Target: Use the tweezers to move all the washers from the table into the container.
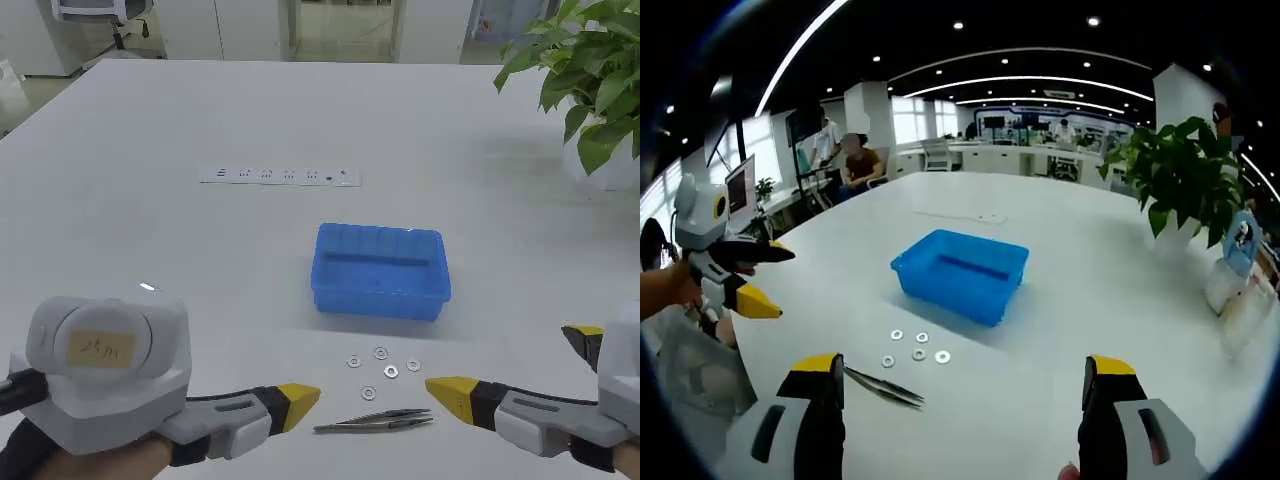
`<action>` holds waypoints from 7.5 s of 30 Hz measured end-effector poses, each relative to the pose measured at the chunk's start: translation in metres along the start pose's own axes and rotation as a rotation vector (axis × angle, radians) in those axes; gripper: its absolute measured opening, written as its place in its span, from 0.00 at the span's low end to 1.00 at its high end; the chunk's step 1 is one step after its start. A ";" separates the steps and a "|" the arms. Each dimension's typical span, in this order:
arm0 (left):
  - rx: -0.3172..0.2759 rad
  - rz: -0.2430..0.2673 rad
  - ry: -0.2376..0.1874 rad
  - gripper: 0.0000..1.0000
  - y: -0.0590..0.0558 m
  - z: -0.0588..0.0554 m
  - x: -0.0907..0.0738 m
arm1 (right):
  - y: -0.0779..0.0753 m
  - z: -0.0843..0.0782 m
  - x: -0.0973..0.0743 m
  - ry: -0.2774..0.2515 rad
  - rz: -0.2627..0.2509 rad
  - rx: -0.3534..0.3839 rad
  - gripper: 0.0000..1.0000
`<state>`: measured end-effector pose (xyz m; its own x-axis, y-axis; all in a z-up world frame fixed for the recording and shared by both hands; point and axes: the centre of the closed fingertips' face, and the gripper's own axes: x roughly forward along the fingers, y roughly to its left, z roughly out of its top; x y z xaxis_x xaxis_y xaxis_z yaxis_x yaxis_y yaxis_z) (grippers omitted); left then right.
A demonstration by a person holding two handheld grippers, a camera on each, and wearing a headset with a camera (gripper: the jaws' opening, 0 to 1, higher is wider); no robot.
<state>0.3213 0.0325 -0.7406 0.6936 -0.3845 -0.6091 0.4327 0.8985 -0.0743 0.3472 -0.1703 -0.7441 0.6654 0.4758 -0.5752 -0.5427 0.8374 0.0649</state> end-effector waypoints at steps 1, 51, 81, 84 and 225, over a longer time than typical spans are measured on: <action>0.000 -0.001 0.001 0.90 0.000 0.000 0.000 | 0.000 0.000 0.000 0.000 0.000 0.000 0.99; 0.034 -0.020 0.046 0.87 -0.009 -0.008 0.011 | -0.002 -0.015 0.006 0.042 0.007 -0.009 0.99; 0.477 -0.322 0.253 0.09 -0.064 -0.059 0.063 | 0.036 -0.026 0.011 0.072 0.117 -0.023 0.47; 0.554 -0.338 0.271 0.06 -0.065 -0.063 0.065 | 0.043 -0.029 0.011 0.082 0.145 -0.031 0.39; 0.185 0.047 -0.046 0.96 -0.019 -0.005 -0.009 | 0.088 0.005 0.070 0.074 0.371 -0.291 0.04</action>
<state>0.3042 0.0202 -0.7372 0.7394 -0.3563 -0.5712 0.4950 0.8628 0.1026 0.3487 -0.0618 -0.7752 0.3668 0.6991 -0.6138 -0.8647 0.4996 0.0523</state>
